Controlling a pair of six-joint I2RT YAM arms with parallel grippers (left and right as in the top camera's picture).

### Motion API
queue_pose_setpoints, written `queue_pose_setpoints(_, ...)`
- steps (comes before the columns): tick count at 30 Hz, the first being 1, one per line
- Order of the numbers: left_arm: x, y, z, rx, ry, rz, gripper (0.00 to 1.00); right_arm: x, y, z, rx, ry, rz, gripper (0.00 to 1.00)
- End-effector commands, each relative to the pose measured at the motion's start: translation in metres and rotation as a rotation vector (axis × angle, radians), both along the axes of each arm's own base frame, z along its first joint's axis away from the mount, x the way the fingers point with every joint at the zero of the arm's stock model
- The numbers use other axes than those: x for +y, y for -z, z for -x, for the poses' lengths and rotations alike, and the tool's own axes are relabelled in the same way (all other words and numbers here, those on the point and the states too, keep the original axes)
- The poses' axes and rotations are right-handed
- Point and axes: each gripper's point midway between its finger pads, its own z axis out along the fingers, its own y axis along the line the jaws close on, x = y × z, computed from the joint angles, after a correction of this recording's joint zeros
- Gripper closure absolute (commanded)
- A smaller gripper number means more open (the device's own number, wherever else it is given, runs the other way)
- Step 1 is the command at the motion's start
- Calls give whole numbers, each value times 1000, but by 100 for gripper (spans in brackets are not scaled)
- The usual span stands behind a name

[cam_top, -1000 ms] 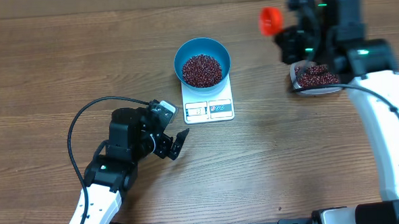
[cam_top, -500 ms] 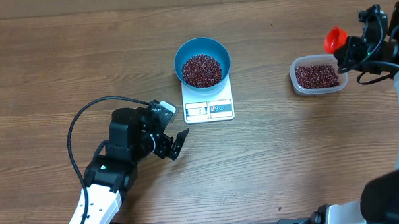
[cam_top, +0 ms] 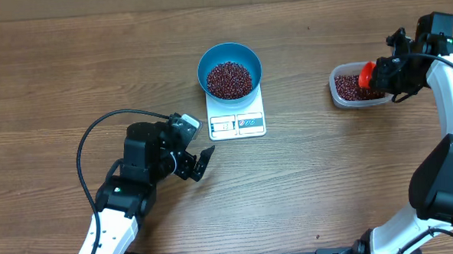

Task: Scoop item into bowl and weigh 150g on scale
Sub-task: 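Return the empty scoop with the right gripper to the bean tub, then dip the red scoop into the bean tub with the right gripper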

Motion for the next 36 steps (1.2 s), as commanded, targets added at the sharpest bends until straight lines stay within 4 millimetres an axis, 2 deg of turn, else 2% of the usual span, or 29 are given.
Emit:
queue_pose_setpoints(1,1,2,-1,11,-12,3,0,-12,7,3,27,7,67,96)
queue_pose_setpoints(6,1,2,-1,11,-12,3,0,-18,17,3,54,16,99,96)
queue_pose_setpoints(11,1,2,-1,11,-12,3,0,-22,38,2,97,17,104,96)
queue_pose_setpoints(18,1,2,-1,11,-12,3,0,-18,60,4,152,7,88,96)
queue_pose_setpoints(30,1,2,-1,11,-12,3,0,32,52,-5,88,-125,-106,96)
queue_pose_setpoints(36,1,2,-1,11,-12,3,0,41,46,-3,72,-139,-195,96)
